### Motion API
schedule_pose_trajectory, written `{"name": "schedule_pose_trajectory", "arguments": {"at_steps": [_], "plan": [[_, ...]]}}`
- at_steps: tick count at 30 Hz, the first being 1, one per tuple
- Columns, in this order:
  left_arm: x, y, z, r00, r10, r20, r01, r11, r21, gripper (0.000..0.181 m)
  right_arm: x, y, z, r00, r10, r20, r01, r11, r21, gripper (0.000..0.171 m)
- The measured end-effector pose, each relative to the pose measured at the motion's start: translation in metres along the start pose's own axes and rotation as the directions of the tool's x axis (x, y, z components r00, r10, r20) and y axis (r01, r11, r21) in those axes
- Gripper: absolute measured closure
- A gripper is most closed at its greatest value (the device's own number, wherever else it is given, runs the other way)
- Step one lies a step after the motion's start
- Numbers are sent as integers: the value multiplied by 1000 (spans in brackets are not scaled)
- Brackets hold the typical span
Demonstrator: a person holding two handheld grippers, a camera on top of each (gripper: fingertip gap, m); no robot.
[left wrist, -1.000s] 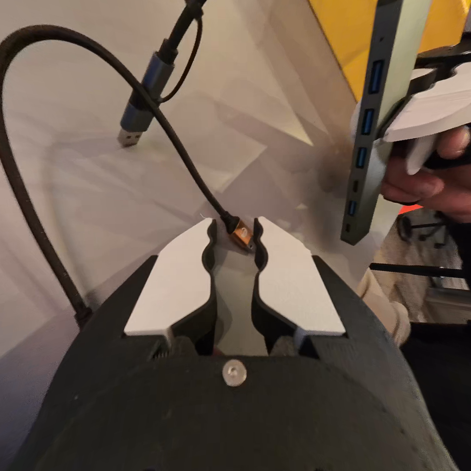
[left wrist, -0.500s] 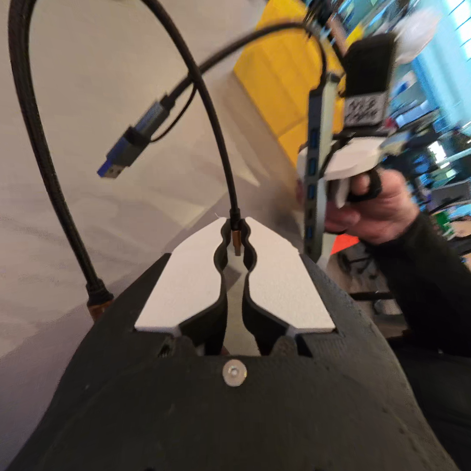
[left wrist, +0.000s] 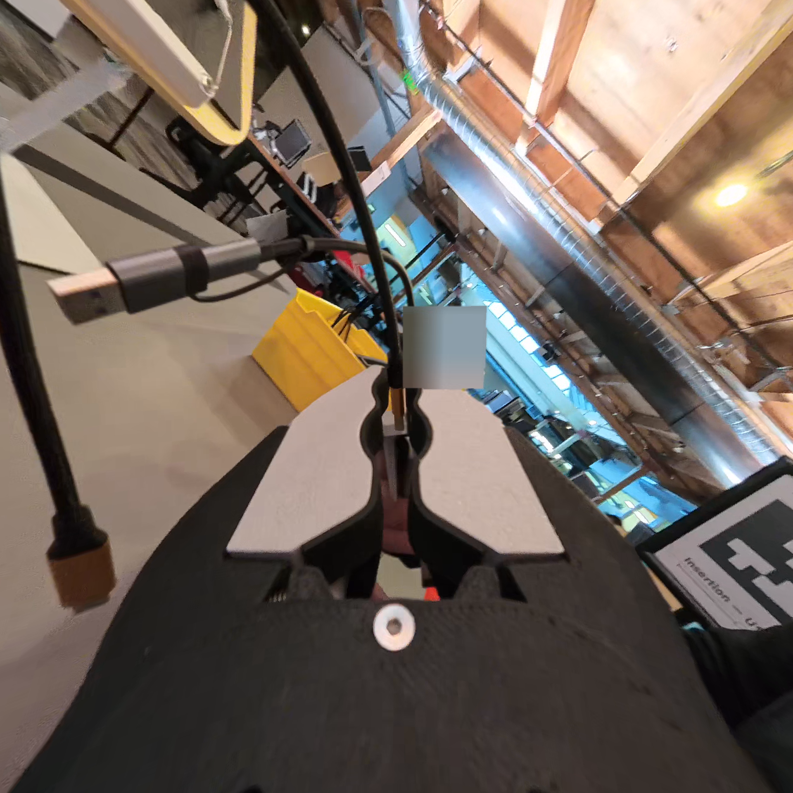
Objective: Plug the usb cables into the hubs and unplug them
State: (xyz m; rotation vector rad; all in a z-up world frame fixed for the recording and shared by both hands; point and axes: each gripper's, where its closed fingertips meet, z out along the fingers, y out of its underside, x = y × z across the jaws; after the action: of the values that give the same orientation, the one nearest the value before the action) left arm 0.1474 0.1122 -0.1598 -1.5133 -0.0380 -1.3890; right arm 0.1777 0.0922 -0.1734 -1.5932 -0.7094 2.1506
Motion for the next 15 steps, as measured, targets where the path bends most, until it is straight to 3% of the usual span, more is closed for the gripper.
{"name": "schedule_pose_trajectory", "arguments": {"at_steps": [15], "plan": [[8,-4,11,996,-80,-48,85,988,127,174,-1,-3,2,1000,-7,5,7,999,36,161]]}}
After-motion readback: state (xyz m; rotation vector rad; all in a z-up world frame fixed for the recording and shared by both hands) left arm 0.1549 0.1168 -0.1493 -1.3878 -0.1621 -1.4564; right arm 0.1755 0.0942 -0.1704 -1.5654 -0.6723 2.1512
